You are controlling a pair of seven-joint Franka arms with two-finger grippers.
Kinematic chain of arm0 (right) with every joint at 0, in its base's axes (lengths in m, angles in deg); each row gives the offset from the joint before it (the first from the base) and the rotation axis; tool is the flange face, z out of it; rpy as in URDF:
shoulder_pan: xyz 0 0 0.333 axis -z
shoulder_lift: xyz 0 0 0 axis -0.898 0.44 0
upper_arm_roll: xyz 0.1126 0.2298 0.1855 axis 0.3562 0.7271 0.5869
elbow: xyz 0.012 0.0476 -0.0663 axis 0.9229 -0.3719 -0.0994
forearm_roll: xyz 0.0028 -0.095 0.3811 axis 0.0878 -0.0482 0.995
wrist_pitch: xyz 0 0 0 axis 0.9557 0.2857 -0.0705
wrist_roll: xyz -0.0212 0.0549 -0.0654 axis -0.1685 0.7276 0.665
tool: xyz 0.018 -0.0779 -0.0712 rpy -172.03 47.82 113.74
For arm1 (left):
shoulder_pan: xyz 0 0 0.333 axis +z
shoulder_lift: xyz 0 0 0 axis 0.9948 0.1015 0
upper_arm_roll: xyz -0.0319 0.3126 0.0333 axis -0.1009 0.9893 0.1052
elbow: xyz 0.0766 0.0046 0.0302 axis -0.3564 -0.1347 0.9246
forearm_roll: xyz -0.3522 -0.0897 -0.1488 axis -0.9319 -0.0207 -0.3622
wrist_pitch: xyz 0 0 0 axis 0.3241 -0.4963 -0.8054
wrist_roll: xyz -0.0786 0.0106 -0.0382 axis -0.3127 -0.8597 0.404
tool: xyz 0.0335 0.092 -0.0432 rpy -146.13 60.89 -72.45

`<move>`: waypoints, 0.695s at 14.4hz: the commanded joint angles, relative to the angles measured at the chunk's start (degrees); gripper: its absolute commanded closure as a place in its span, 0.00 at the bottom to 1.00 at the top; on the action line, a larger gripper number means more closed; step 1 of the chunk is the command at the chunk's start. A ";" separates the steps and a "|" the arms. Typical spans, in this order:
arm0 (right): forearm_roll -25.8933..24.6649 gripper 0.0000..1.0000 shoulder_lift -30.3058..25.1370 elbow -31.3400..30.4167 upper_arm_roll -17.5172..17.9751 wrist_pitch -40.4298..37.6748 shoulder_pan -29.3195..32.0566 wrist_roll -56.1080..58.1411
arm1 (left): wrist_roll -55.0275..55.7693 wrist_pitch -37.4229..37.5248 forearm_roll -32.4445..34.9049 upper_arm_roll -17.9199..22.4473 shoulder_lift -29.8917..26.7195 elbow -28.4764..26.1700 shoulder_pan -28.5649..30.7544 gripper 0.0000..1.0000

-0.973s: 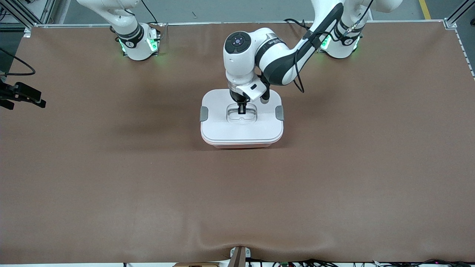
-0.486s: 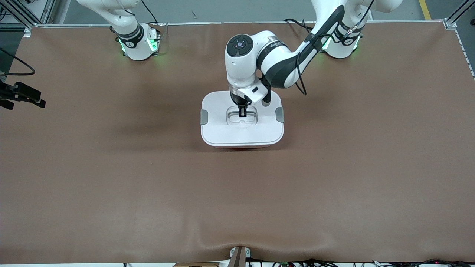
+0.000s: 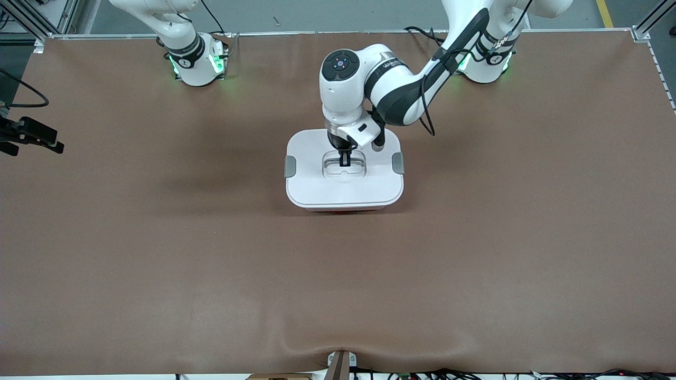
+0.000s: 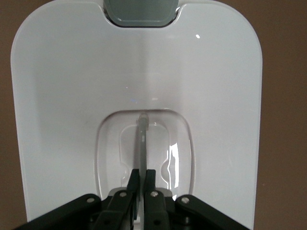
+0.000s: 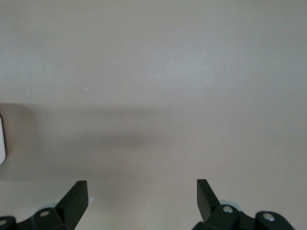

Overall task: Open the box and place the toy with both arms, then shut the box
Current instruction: 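Lower the lid onto the box with the left gripper and press it down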

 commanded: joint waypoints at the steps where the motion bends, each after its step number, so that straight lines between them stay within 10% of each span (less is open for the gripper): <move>1: 0.16 0.00 -0.06 0.81 0.68 -0.67 1.46 1.23 | 1.00 -0.44 2.19 0.05 1.55 0.55 -0.19 1.00; 5: 0.16 0.00 -0.06 0.72 0.68 -0.67 1.38 1.33 | -1.89 0.52 2.19 -0.21 -1.16 1.51 0.68 0.08; 10: 0.24 0.00 -0.06 0.72 0.68 -0.67 1.46 1.33 | -13.57 7.63 0.09 -0.39 -4.69 6.42 3.58 0.00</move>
